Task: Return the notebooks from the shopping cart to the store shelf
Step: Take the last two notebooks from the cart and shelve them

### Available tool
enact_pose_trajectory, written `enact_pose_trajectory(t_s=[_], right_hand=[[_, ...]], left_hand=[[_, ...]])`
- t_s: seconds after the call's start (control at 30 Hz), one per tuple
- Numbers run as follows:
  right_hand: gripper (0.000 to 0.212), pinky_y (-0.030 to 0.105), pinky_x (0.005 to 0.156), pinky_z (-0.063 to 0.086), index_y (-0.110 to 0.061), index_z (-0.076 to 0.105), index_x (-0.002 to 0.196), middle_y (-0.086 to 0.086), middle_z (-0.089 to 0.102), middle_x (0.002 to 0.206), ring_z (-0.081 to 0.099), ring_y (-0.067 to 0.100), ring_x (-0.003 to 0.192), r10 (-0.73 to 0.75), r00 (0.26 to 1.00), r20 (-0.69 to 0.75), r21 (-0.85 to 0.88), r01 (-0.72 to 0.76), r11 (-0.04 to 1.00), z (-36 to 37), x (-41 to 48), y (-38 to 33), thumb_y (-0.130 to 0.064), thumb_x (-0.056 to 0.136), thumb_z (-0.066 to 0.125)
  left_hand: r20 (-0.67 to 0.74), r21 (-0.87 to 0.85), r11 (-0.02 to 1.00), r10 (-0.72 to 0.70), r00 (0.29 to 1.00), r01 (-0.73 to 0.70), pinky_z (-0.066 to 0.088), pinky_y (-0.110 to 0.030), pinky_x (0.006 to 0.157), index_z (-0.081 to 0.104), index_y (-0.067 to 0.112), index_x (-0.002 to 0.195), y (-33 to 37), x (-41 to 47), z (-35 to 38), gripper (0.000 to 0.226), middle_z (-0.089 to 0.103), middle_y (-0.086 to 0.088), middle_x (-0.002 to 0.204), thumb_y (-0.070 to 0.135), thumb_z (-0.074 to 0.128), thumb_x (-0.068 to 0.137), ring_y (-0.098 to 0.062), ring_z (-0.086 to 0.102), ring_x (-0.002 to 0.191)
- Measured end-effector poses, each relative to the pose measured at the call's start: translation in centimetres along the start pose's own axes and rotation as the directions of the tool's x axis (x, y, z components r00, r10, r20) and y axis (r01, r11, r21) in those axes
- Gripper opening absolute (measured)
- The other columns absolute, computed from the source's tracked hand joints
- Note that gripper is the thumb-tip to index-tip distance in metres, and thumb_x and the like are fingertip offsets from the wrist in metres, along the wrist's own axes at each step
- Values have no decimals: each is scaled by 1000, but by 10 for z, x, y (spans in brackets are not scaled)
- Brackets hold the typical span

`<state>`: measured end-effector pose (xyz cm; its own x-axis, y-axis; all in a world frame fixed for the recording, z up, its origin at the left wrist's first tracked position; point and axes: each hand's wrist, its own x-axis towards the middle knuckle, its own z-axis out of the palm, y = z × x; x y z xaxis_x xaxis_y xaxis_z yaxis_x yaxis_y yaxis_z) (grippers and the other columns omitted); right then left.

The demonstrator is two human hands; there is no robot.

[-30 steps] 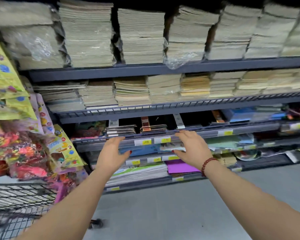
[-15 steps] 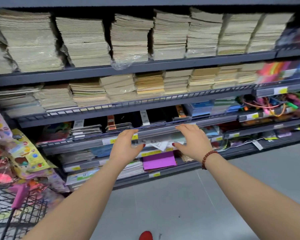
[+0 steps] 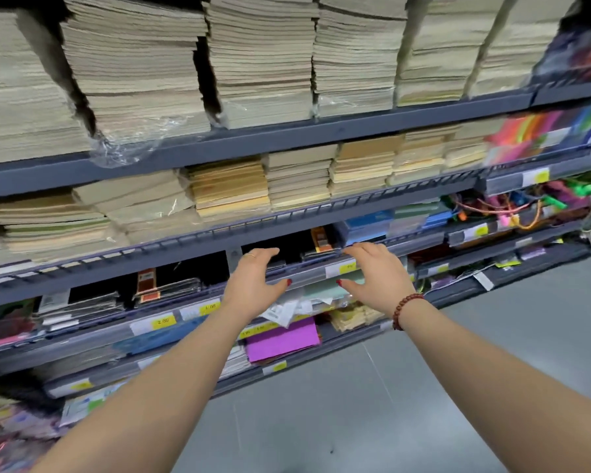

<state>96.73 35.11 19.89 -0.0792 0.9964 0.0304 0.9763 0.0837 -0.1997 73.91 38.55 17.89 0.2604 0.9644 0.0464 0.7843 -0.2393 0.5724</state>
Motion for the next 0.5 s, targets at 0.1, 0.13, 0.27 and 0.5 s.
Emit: enact_pose_trajectory(t_s=[0.1,0.13,0.27,0.5], right_hand=[[61,36,107,36,-20,42,138,2,46,140,37,23,130,-6,1000,24,27,5,1000,5,23,22,-45,85,59],[61,36,107,35,-20,42,138,2,46,140,37,22,130,-10,999,32,40,9,999,8,32,30,-44,86,60],[59,34,108,34,-18,42,137,3,47,139,37,22,131,-58,995,80,117,48,992,29,68,60,-41,86,61],[62,37,109,33,-16,39,140,7,47,137,38,26,129,-155,966,205,262,99,960,79,129,100,-37,86,62]], left_hand=[[20,-9,1000,-28,999,28,35,-30,103,41,19,140,4,24,17,63,45,-2,142,36,65,85,-19,39,133],[27,-14,999,-43,999,43,35,-29,103,41,19,140,6,31,24,63,45,-2,141,35,66,85,-19,39,132],[20,-16,991,-135,991,135,35,-28,102,43,18,139,6,56,54,62,47,-3,139,34,67,84,-20,41,130],[7,-104,935,-340,940,339,30,-22,103,40,14,141,-1,89,113,64,44,-5,142,29,67,85,-20,40,131]])
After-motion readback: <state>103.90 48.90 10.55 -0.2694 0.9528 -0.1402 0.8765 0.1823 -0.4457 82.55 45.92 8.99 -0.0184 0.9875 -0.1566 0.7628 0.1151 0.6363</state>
